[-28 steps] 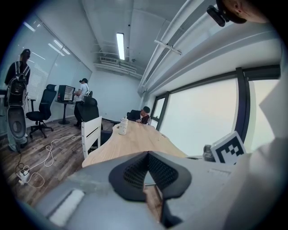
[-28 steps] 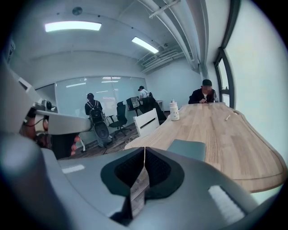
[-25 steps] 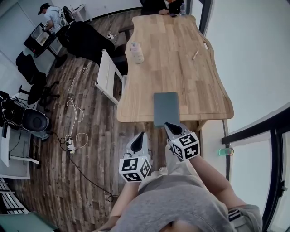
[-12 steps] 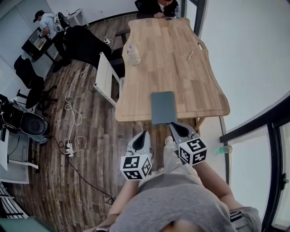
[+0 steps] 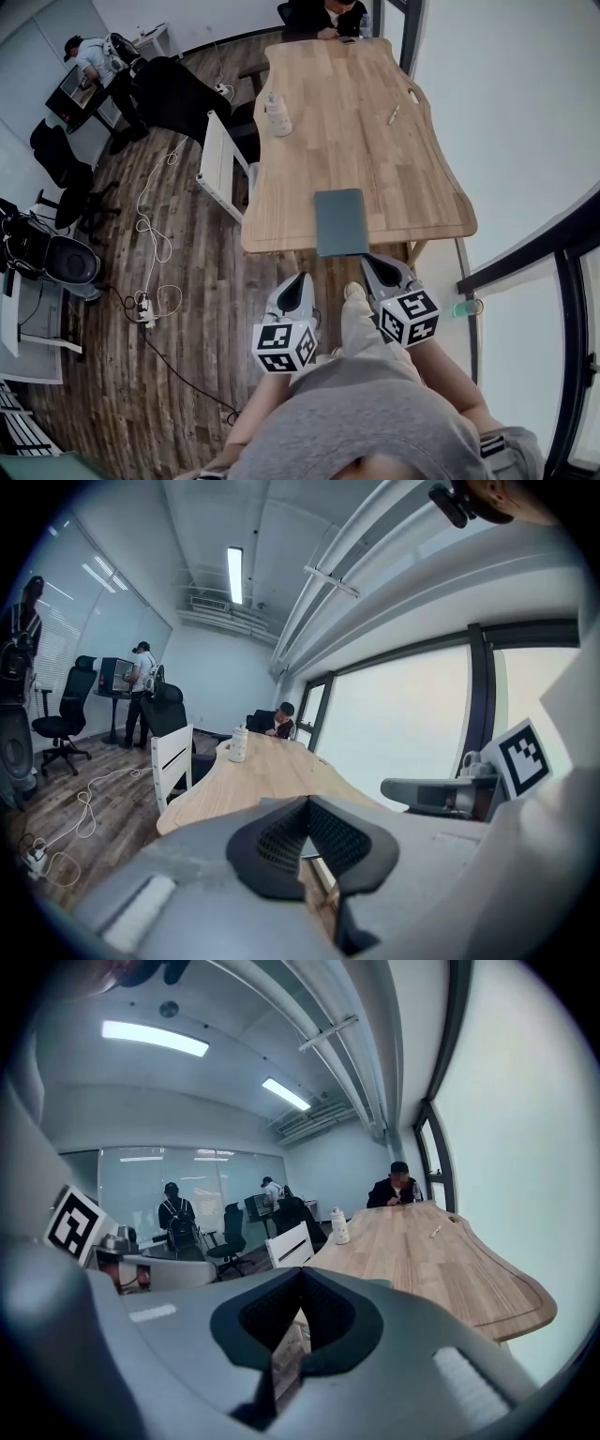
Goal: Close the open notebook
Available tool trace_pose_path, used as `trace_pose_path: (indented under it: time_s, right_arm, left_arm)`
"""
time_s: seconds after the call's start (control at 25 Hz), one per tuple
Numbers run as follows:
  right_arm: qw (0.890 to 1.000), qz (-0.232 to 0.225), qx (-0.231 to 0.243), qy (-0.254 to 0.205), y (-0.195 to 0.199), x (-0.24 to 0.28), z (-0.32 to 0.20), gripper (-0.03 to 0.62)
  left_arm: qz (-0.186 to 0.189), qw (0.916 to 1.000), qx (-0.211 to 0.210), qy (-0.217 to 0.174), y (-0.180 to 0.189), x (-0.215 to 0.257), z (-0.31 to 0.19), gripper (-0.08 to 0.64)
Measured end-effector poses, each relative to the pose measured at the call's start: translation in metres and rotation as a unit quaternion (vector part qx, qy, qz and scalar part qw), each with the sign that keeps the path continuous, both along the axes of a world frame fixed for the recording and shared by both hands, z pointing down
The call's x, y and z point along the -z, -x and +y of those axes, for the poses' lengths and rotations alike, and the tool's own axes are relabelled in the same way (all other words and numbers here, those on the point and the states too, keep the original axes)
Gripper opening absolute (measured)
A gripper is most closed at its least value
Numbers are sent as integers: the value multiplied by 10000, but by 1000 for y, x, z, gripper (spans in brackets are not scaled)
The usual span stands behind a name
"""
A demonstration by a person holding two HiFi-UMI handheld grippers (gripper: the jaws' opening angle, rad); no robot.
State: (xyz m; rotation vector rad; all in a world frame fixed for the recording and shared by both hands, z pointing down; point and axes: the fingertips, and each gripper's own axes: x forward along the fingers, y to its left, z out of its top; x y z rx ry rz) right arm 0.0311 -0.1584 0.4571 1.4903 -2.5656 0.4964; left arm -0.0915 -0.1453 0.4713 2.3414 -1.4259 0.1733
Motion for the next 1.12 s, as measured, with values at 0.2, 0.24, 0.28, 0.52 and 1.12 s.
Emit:
trace_pose_path:
  time_s: [0.2,0.24,0.28,0.52,1.12]
  right_arm:
    - [9999,78,-78,50,-1,2,-3,0]
    - [9999,98,-95,52,-1,2,-3,-2]
    - [9999,101,-91,54,-1,3,-4,0]
    - [10000,47,9,55,5,5,-6,-1]
    - [9999,18,147,-11,21,9,-7,-2]
  left_arm:
    - [-4,10000,-16,18,1,1,-1,2]
    - [-2,10000,-16,21,1,1,-2,2]
    - [-1,10000,-13,23,1,2,-2,2]
    - [25,10000,-10,32,3,0,-5,2]
    - [89,9999,52,62,9,-4,-5,2]
